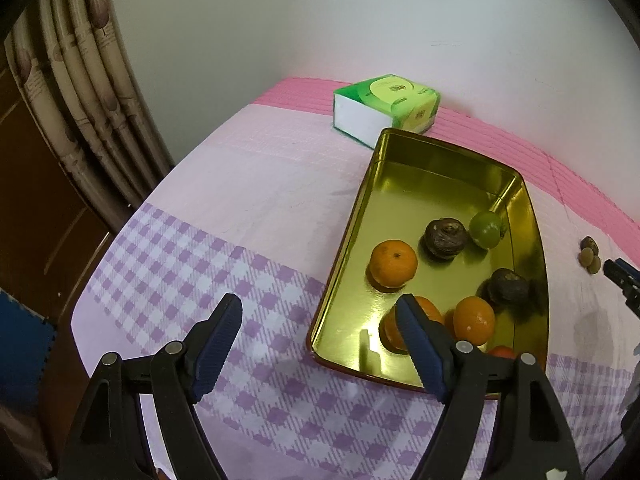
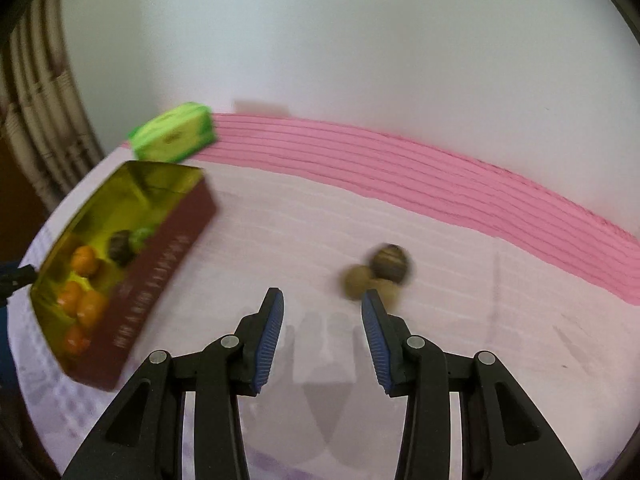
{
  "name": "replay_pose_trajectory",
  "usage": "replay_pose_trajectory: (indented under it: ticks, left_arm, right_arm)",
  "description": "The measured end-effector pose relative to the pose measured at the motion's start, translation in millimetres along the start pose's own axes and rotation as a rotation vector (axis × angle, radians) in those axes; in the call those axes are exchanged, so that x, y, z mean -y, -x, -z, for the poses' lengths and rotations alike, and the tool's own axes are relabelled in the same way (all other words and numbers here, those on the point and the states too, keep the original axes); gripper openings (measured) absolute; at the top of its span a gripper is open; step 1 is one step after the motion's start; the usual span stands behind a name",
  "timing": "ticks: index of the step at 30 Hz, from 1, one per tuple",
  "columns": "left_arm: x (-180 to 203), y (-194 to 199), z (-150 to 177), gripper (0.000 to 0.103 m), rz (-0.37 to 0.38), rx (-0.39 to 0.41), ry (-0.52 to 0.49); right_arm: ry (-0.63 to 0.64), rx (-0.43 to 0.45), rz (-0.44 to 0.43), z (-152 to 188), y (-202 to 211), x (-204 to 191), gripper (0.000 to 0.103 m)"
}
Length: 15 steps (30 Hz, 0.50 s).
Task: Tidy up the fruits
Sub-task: 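Move the right gripper to the last dark brown fruit on the sheet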
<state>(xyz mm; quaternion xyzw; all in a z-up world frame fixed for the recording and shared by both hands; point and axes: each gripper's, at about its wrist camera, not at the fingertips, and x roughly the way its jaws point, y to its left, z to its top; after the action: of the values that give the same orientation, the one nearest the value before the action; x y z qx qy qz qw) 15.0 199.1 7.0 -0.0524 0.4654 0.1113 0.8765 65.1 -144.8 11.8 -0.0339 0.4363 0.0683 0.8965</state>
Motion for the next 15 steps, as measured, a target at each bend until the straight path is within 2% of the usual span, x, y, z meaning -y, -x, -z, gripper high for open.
replay_pose_trajectory:
  ticks: [9, 15]
  left_arm:
    - [4, -4, 5, 0.076, 0.019, -0.016, 0.003]
    - [10, -3, 6, 0.076, 0.017, -0.024, -0.007]
  right_arm:
    - [-0.033, -0.010, 0.055, -4, -23, 54, 0.042]
    - [-0.016, -0.052, 0.039, -4, -48, 70, 0.042]
